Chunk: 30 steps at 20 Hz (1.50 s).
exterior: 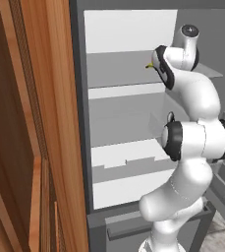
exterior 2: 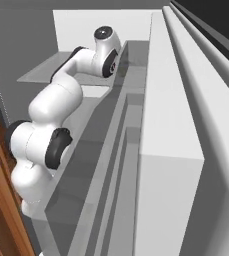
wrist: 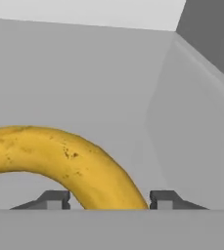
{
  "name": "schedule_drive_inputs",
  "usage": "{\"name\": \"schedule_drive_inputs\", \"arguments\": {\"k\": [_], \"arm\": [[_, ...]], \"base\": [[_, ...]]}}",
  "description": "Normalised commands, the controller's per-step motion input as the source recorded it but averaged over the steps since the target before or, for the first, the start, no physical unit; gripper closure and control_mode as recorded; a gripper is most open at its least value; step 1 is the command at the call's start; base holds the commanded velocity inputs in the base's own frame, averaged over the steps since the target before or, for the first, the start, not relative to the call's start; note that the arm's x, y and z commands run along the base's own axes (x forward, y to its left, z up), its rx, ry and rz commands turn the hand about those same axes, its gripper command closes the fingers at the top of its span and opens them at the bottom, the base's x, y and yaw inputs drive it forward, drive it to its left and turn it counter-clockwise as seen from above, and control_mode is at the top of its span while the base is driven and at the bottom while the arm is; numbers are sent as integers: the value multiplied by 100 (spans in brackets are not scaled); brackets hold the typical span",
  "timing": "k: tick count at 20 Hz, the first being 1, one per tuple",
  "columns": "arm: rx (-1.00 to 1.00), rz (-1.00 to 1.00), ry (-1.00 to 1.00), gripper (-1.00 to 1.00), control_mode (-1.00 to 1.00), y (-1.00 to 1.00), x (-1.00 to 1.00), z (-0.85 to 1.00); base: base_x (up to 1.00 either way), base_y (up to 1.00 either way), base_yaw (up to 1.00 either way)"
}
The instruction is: Open the fridge, remove the banana, carrot, and fish, and place them on any counter.
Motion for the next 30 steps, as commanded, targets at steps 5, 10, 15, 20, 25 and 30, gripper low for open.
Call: {"name": "schedule_drive_inputs", "arguments": {"k": [5, 10, 15, 20, 25, 30], "arm": [[1, 0, 9, 100, -100, 6, -53, -64], [5, 0, -5, 100, -100, 14, -100, -39], [3, 0, -11, 100, -100, 14, -100, -39], [0, 0, -11, 100, -100, 11, -100, -26], [0, 0, 0, 100, -100, 3, -100, 0], [0, 0, 3, 100, -100, 21, -100, -15]], "base": [[0, 0, 0], [0, 0, 0], [0, 0, 0], [0, 0, 0], [0, 0, 0], [0, 0, 0]]}}
